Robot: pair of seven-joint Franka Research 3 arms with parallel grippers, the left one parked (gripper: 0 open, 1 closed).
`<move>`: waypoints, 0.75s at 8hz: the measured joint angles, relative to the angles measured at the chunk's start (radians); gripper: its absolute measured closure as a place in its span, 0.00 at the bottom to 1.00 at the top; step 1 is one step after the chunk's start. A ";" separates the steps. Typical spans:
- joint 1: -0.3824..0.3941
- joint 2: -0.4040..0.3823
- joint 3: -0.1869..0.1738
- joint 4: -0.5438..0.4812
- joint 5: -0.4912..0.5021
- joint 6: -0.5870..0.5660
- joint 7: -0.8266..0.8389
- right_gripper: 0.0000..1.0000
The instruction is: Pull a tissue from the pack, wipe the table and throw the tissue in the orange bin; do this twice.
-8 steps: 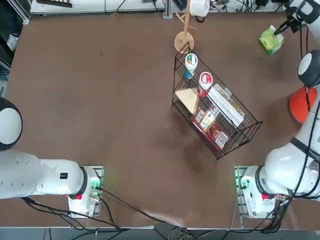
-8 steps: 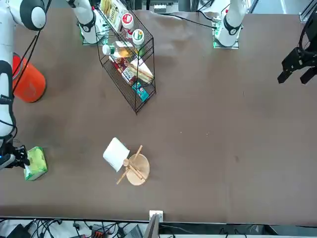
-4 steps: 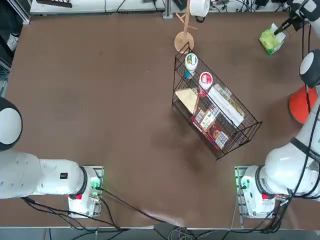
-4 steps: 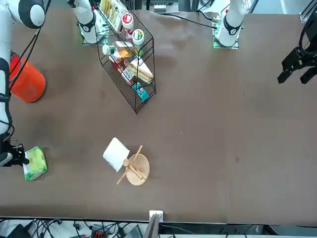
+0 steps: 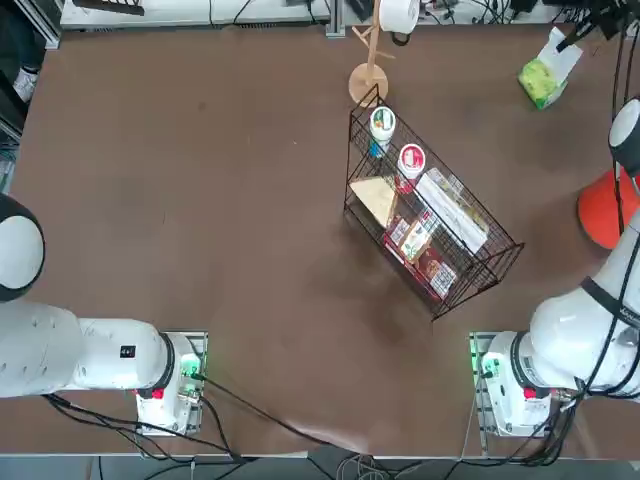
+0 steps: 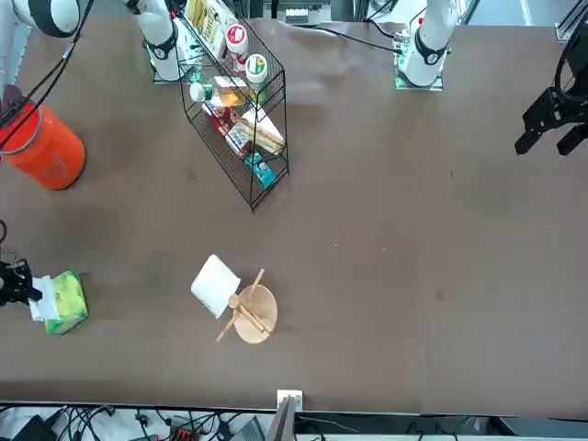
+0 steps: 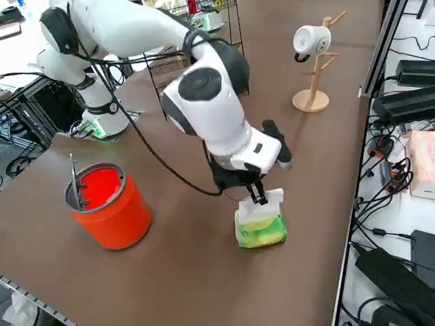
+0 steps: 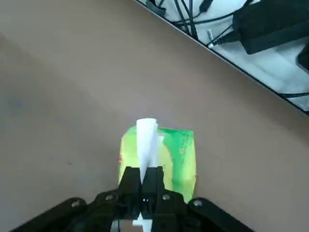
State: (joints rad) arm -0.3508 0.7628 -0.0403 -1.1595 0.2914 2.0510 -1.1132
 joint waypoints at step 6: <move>0.113 -0.237 0.002 -0.116 -0.026 -0.292 0.408 0.99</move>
State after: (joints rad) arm -0.2376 0.5262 -0.0383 -1.2759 0.2658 1.7591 -0.7056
